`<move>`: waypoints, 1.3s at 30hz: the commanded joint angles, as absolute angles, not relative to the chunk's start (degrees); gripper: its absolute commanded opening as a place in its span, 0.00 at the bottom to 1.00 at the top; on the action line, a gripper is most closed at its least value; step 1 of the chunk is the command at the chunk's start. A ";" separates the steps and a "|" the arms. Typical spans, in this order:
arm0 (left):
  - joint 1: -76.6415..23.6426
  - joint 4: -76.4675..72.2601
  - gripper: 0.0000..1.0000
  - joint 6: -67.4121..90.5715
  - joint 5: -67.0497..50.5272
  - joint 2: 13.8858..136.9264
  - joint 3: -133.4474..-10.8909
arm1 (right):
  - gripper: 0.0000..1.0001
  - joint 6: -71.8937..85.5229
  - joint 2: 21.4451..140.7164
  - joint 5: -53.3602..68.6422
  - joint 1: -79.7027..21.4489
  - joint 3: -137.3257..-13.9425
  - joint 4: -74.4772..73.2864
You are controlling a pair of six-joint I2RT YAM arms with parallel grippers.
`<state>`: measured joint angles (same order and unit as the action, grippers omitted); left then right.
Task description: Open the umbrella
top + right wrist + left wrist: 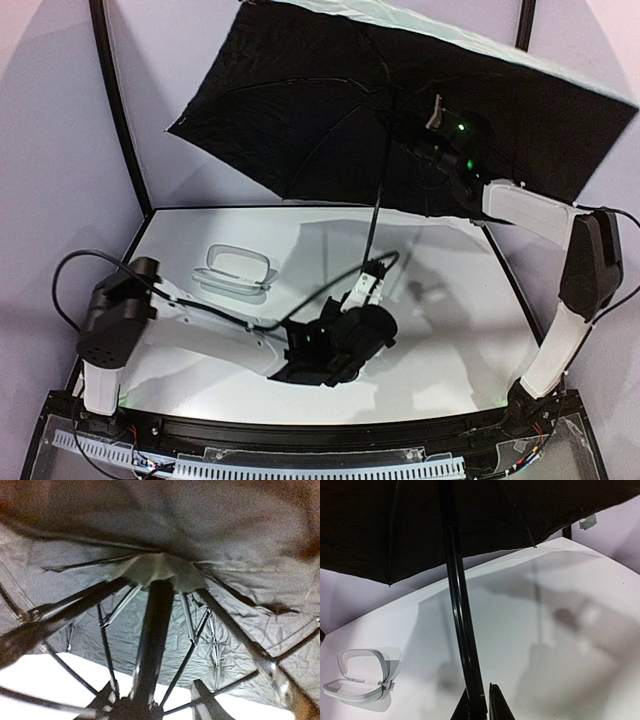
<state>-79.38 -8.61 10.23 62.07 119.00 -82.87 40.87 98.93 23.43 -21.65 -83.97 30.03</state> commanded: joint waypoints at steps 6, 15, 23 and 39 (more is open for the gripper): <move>-80.52 -29.86 0.01 -4.80 61.54 126.80 -79.50 | 0.93 43.07 91.52 30.68 -20.71 -72.01 44.11; -79.03 -28.15 0.07 0.83 59.54 128.81 -81.99 | 0.98 41.21 83.24 31.75 -21.18 -59.17 33.31; -78.88 -24.05 0.47 5.66 59.14 128.41 -83.95 | 0.99 39.29 68.91 28.68 -21.32 -44.65 24.38; -82.79 25.84 0.99 54.23 59.04 105.07 -69.56 | 0.99 28.81 15.53 12.43 -21.20 -21.96 -30.15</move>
<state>-81.29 1.10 30.99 59.68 109.22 -73.65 28.24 24.31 15.81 -21.10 -27.95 -12.14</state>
